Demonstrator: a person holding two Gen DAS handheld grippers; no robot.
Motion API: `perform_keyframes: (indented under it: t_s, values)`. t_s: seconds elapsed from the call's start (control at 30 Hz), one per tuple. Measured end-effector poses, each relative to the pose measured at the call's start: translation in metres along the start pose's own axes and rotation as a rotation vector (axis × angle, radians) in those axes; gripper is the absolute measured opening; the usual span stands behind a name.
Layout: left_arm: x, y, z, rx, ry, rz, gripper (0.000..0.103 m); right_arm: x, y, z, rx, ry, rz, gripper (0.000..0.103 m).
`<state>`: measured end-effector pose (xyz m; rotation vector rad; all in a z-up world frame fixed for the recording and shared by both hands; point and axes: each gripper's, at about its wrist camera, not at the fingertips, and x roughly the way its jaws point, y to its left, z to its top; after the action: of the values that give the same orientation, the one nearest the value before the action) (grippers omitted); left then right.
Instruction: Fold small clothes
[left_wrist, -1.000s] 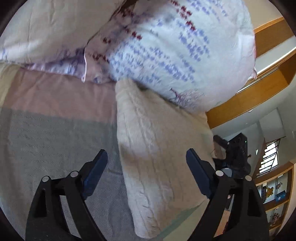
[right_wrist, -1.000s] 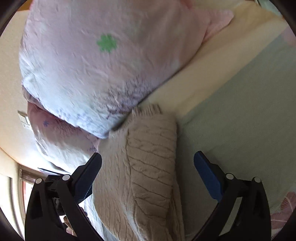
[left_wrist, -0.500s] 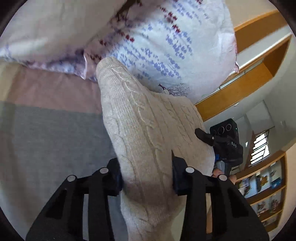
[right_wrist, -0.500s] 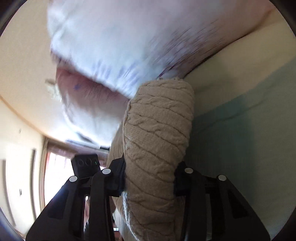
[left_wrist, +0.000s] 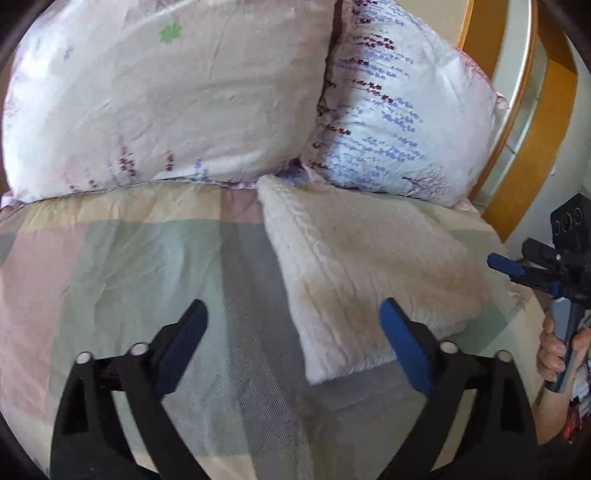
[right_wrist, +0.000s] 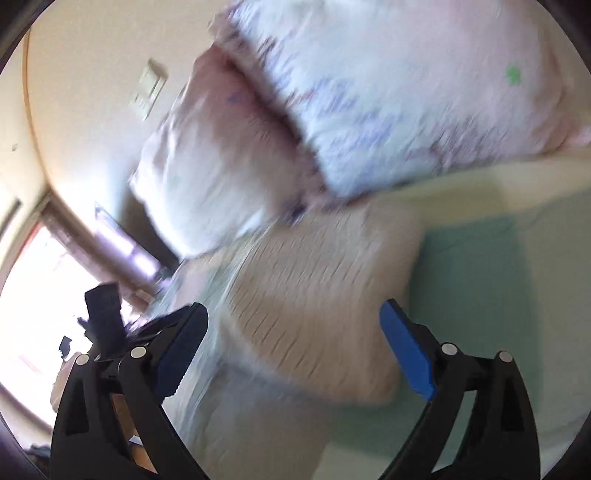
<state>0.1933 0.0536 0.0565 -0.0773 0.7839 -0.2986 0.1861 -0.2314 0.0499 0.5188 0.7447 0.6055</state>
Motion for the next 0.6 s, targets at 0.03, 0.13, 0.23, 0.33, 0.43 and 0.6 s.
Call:
perform_keyframes:
  t_s: [0.03,0.13,0.23,0.33,0.43,0.6]
  values:
    - [-0.007,0.0,-0.01,0.003,-0.016,0.034,0.101,0.009,-0.003,-0.006,0.018,0.038,-0.005,0.095]
    - [-0.017,0.002,-0.03,0.007,0.001,0.048,0.101,0.046,-0.028,-0.012,0.121,0.109,-0.126,0.09]
    - [-0.022,0.001,-0.042,-0.012,0.015,0.082,0.101,0.024,-0.021,-0.019,0.139,0.042,-0.132,0.091]
    - [-0.019,-0.003,-0.053,-0.014,0.028,0.098,0.101,-0.005,0.007,-0.036,0.05,-0.055,-0.242,0.102]
    - [-0.005,-0.014,-0.06,0.018,0.06,0.13,0.101,-0.008,0.005,-0.057,0.003,-0.067,-0.397,0.102]
    - [0.012,-0.023,-0.066,0.055,0.14,0.19,0.101,0.028,0.001,-0.085,-0.046,0.037,-0.584,0.102]
